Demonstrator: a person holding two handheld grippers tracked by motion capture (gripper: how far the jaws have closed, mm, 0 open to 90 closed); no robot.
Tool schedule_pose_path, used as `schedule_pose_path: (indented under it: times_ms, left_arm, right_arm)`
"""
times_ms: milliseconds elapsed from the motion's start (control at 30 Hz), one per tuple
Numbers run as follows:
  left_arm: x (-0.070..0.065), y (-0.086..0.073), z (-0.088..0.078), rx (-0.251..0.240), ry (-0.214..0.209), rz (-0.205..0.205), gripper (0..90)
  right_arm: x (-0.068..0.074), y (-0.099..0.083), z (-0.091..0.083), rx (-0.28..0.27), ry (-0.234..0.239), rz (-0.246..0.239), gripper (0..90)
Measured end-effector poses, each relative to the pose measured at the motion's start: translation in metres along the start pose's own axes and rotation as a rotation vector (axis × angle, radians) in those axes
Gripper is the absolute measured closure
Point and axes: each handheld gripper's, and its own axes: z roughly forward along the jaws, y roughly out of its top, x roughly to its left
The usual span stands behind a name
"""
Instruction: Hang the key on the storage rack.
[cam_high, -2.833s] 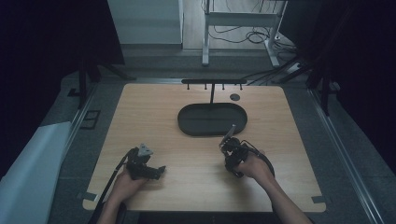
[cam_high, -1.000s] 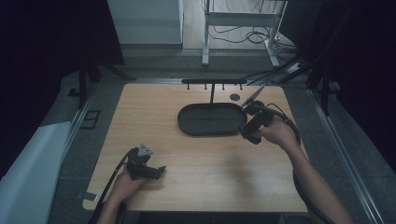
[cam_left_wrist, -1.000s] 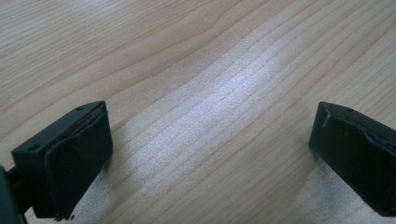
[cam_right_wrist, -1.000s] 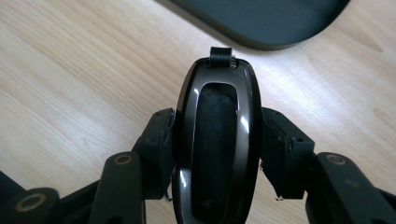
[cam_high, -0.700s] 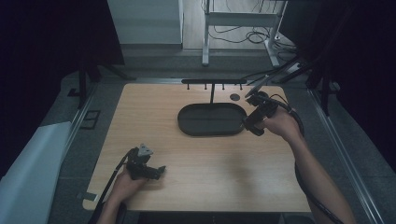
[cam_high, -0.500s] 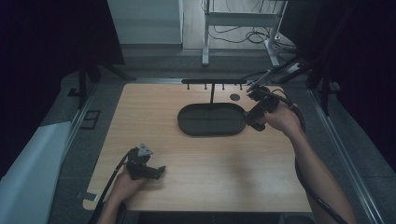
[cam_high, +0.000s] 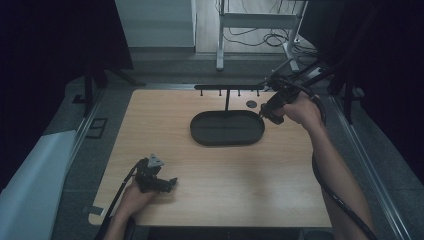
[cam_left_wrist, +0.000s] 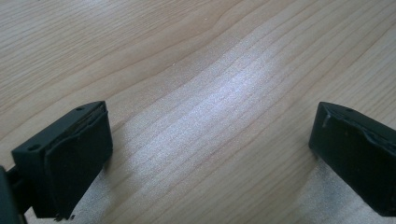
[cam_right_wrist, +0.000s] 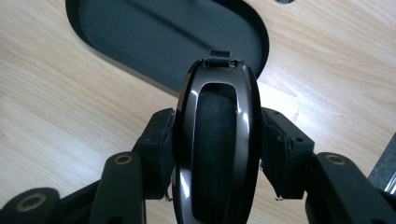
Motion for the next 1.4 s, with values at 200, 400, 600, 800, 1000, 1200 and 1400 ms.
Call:
schedule_pose_path:
  times_ms: [200,400,600,800,1000,1200,1400]
  left_arm:
    - [0.000,0.000,0.000,-0.003,0.000,-0.003,0.0]
    - [0.000,0.000,0.000,-0.003,0.000,-0.003,0.0]
    - [0.000,0.000,0.000,-0.003,0.000,-0.003,0.0]
    - [0.000,0.000,0.000,-0.003,0.000,-0.002,0.0]
    - [0.000,0.000,0.000,-0.003,0.000,-0.005,0.0]
    - [0.000,0.000,0.000,-0.003,-0.001,-0.004,0.0]
    - [0.000,0.000,0.000,-0.001,0.001,0.000,0.0]
  right_arm:
    - [-0.003,0.011,-0.004,-0.012,-0.006,0.017,48.5]
    - [-0.007,0.019,-0.006,-0.021,-0.012,0.033,48.5]
    - [-0.010,0.031,-0.010,-0.041,-0.021,0.057,48.5]
    - [-0.014,0.041,-0.013,-0.072,-0.017,0.088,48.5]
    - [-0.016,0.048,-0.014,-0.085,-0.021,0.102,48.5]
    - [-0.018,0.055,-0.013,-0.097,-0.031,0.110,48.5]
    - [-0.021,0.062,-0.010,-0.108,-0.053,0.123,48.5]
